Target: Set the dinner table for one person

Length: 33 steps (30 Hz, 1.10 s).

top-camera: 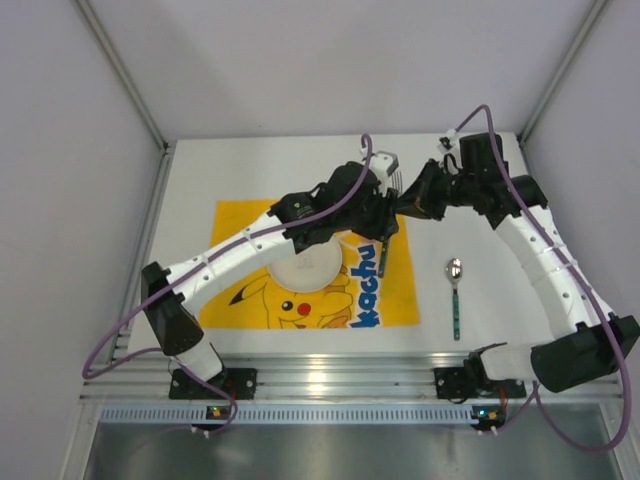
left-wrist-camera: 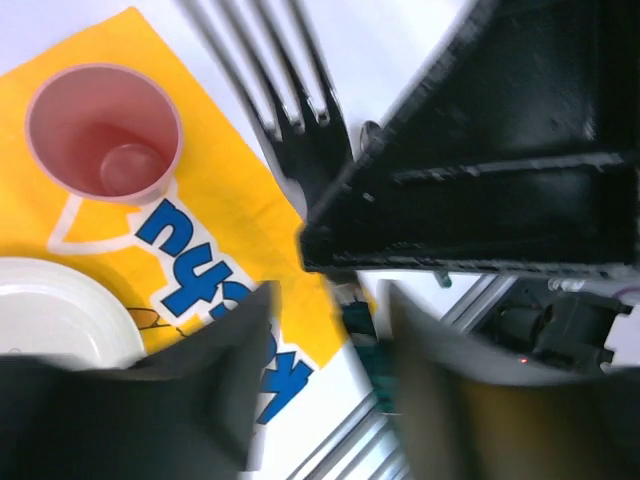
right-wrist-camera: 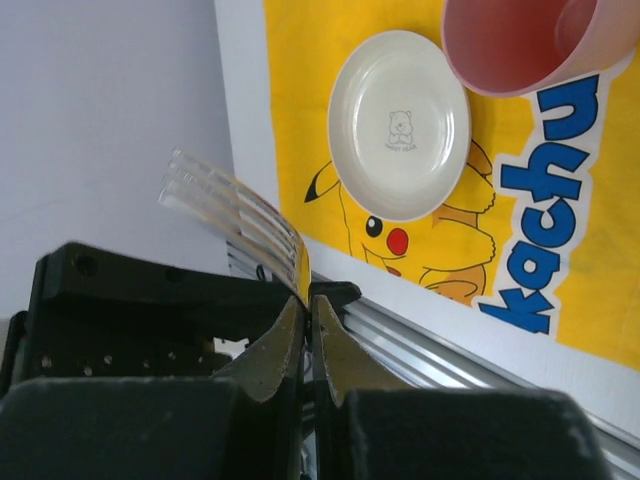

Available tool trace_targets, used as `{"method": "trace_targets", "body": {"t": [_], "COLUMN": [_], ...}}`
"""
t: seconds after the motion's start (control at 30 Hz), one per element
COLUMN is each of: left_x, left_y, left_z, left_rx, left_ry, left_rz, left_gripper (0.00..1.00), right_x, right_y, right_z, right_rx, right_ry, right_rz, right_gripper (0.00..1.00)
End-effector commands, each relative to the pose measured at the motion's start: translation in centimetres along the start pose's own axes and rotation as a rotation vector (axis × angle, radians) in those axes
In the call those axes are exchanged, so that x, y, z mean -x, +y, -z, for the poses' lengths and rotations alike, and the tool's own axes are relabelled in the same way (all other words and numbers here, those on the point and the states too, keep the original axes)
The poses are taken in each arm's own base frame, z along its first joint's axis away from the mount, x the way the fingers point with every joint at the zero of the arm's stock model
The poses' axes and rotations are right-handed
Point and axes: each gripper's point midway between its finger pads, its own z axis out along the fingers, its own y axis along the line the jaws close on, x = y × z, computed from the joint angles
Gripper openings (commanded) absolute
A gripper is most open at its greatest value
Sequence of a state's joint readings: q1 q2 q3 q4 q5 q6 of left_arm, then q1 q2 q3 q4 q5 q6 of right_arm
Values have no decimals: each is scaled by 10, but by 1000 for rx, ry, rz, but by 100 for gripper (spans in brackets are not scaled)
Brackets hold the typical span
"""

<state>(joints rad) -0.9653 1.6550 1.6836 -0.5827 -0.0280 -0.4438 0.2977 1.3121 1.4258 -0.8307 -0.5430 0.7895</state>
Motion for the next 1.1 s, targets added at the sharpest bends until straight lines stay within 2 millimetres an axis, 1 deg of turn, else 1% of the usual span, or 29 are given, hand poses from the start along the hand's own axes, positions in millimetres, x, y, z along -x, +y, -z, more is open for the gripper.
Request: {"method": "trace_targets", "body": {"t": [0.0, 0.07, 0.1, 0.23, 0.33, 0.37, 0.4, 0.43, 0.47, 0.5, 0.53, 0.57, 0.6, 0.63, 0.67, 0.73, 0.77, 0.8, 0.83, 0.87, 0.9, 0.93, 0.97, 1.0, 1.03, 1.07], "left_x": [13, 14, 16, 13, 12, 14, 15, 16, 15, 15, 14, 6, 0, -5, -15, -23, -30, -32, -34, -43, -43, -44, -57, -60, -56, -70], "left_y": [-3, 1, 1, 0, 1, 6, 10, 16, 23, 36, 43, 57, 69, 77, 96, 116, 142, 155, 170, 196, 208, 218, 243, 252, 264, 274], "left_z": [3, 3, 4, 3, 5, 8, 10, 13, 20, 24, 29, 38, 43, 48, 58, 70, 85, 93, 102, 118, 124, 135, 140, 143, 147, 145], "left_rx": [10, 32, 36, 27, 26, 54, 77, 107, 145, 216, 248, 289, 334, 352, 386, 418, 469, 497, 538, 596, 623, 644, 691, 704, 718, 739], "left_ry": [-58, -65, -67, -61, -59, -68, -70, -70, -57, -65, -56, -19, -5, 8, 21, 20, 15, 7, -6, -13, -34, -55, -33, -34, -70, -33], "left_rz": [-9, -14, -14, -11, -11, -16, -21, -28, -43, -54, -65, -73, -73, -67, -43, -7, 29, 44, 55, 70, 80, 94, 114, 119, 129, 100], "left_gripper": [42, 10, 0, 0, 0, 0, 0, 0, 0, 0, 0, 0, 0, 0, 0, 0, 0, 0, 0, 0, 0, 0, 0, 0, 0, 0], "right_x": [9, 9, 10, 9, 12, 12, 13, 15, 17, 18, 23, 25, 29, 30, 29, 30, 28, 26, 22, 18, 15, 10, 7, 5, 3, 3], "right_y": [15, 14, 14, 15, 20, 25, 29, 36, 44, 48, 55, 56, 60, 59, 56, 47, 38, 32, 23, 15, 10, 2, -1, -6, -8, -10], "right_z": [9, 9, 7, 4, 3, 4, 6, 9, 12, 16, 22, 26, 33, 35, 39, 46, 46, 46, 46, 46, 45, 43, 42, 39, 39, 39], "right_rx": [68, 67, 67, 83, 112, 137, 152, 177, 209, 218, 231, 232, 236, 230, 215, 189, 158, 148, 132, 117, 106, 94, 92, 83, 79, 75], "right_ry": [-37, -34, -32, -26, -28, -23, -25, -33, -40, -51, -72, -80, -101, -104, -108, -131, -123, -122, -114, -96, -88, -77, -70, -63, -61, -62], "right_rz": [4, -2, -5, -17, -5, 7, 18, 35, 57, 81, 104, 115, 146, 156, 159, 188, 177, 191, 181, 167, 168, 154, 155, 145, 142, 136], "right_gripper": [0, 0, 0, 0, 0, 7, 21, 54, 66, 74, 87, 94, 95, 95, 96, 96, 96, 95, 94, 94, 93, 93, 93, 92, 92, 92]}}
